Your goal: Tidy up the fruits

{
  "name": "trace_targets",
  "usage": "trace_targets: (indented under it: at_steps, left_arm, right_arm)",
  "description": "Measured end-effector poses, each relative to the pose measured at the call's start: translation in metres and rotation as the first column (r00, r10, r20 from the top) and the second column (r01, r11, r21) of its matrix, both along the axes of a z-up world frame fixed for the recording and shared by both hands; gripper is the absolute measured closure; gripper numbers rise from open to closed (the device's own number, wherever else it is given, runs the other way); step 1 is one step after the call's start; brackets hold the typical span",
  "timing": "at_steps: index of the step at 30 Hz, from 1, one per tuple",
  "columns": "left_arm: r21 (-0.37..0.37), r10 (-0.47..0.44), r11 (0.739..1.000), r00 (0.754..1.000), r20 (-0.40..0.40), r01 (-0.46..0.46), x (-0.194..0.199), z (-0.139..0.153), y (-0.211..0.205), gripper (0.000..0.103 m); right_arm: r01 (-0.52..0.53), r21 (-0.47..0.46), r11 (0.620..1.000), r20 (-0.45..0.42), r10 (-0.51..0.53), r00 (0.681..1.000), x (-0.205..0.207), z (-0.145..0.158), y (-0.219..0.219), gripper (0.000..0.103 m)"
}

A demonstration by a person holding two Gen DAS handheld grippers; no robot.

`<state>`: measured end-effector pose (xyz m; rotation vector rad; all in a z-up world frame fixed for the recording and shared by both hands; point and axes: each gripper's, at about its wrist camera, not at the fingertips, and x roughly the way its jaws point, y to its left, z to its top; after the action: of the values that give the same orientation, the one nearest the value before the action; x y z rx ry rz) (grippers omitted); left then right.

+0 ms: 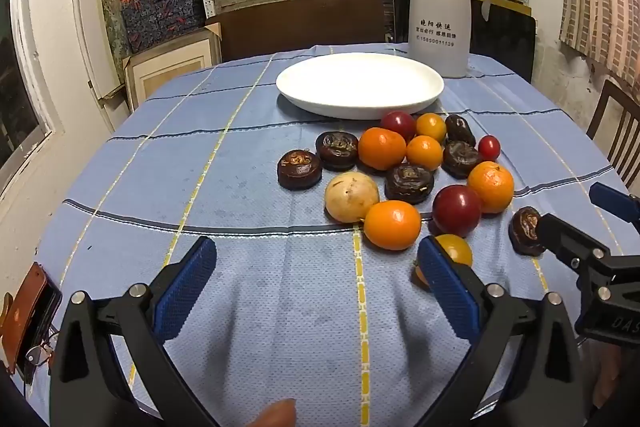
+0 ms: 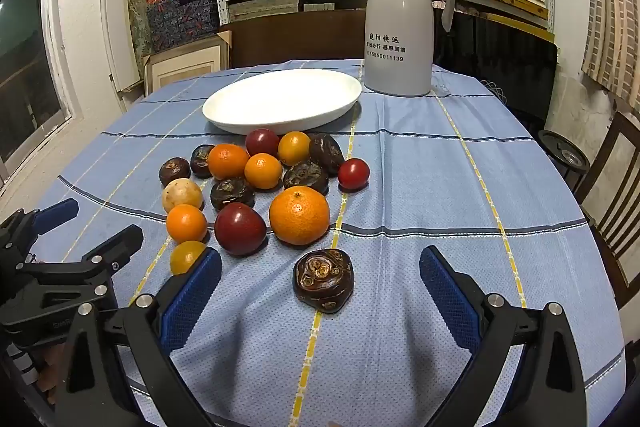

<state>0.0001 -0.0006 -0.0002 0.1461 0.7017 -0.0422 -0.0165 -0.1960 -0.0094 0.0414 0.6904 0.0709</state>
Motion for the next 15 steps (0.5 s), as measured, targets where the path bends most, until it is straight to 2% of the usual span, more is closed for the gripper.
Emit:
trace_targets:
  at_steps: [15]
  left_arm:
    - [-0.014, 0.003, 1.000, 1.000, 0.005, -0.003, -0.0006, 0.0007, 0.0013, 0.004]
  right_arm:
    - [0.000, -0.003, 1.000, 0.000, 0.000, 1.000, 0.0001, 0.0003, 0.0005, 0.003]
